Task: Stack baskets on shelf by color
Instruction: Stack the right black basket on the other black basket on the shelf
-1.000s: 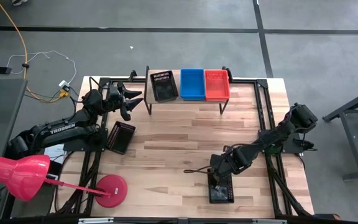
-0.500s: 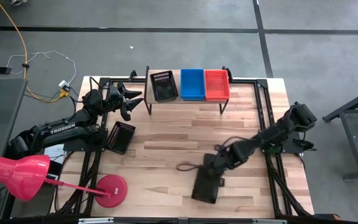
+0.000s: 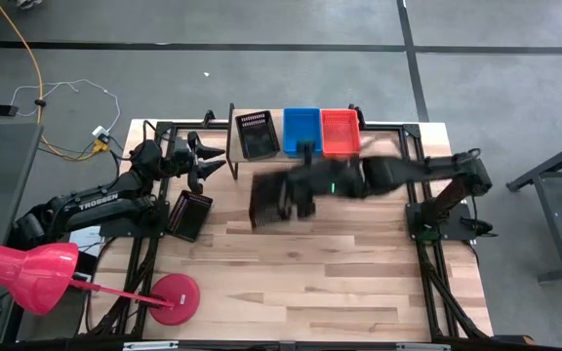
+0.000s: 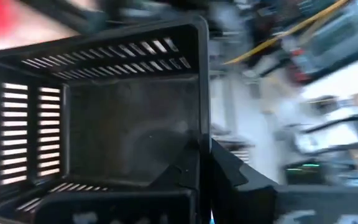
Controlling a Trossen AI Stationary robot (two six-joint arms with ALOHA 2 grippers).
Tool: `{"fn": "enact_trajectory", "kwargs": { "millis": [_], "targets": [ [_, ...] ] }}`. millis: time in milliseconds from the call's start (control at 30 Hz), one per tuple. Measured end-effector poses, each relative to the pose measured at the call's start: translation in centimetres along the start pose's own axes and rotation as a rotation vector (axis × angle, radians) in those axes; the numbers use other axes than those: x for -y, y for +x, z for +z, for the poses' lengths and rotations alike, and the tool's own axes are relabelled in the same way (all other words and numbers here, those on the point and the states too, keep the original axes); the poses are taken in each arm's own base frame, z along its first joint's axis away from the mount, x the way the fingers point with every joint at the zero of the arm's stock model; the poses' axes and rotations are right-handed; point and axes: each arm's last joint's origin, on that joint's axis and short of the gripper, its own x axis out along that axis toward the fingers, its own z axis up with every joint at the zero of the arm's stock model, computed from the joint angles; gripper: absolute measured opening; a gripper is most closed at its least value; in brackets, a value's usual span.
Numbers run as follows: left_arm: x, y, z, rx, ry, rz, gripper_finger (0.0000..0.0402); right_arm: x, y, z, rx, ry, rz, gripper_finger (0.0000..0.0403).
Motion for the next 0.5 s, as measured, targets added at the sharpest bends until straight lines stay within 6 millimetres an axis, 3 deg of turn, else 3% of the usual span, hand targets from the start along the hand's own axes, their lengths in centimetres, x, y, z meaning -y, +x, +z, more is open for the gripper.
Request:
{"fn": "enact_trajectory", "kwargs": {
  "millis": [233,500],
  "targets": [
    [0.0,0.0,-0.1,-0.007,-0.018,-0.008,0.0156,7.7,1.6,-1.9,0.059,-0.112,-0.152,0.0001],
    [0.1,0.0,0.2,0.020,0.027,-0.012,0.0156,11.6,5.3,-5.7,0.061,-0.123,-0.103,0.0000]
  ]
}}
